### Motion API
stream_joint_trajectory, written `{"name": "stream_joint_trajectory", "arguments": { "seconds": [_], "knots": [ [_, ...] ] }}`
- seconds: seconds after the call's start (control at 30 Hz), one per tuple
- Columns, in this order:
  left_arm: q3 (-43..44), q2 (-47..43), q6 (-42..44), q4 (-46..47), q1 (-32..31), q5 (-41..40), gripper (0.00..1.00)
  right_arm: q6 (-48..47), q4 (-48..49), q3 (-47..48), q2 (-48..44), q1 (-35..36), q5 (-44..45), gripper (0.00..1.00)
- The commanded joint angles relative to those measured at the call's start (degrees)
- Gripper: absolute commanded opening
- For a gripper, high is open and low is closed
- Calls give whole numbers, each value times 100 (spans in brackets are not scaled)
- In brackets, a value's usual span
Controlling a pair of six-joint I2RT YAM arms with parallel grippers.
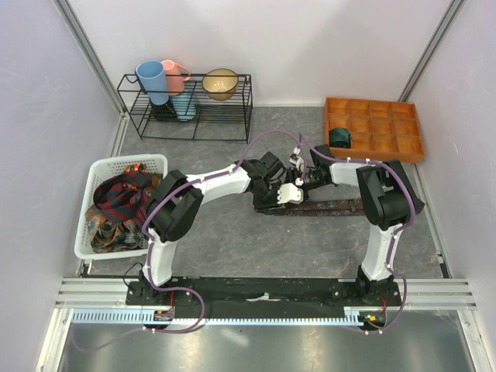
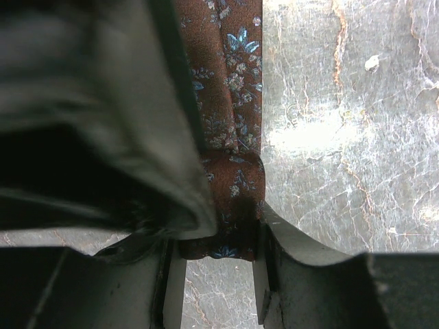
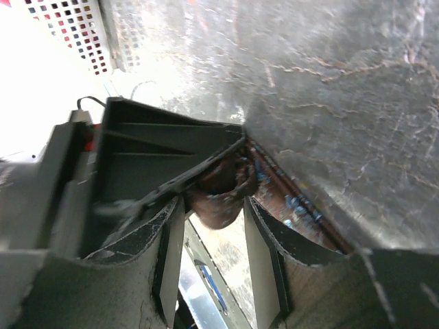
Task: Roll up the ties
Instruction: Roll the tie at the center of the board.
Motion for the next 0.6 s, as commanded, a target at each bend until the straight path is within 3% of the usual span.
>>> {"name": "stream_joint_trajectory", "arguments": {
  "seconds": [0.0,0.13,0.23,0.27,0.33,0.57],
  "knots": [
    [-76,375,223,-402,-19,-163,7,362,673,-199,185,64,-160,47],
    [-41,410,223,-428,-19,-136,7,537,945,-392,177,73,-187,43],
    [-24,410,206,-437,-19,-101,7,652,1191,-462,256,82,-134,23],
    [-23,410,188,-437,-19,-101,8,661,1253,-480,282,73,-108,5],
    [-15,401,144,-437,7,-75,11,617,1262,-550,282,64,49,0],
    [3,-37,-216,-235,332,662,54,-103,709,-586,396,-85,507,0]
  ]
}}
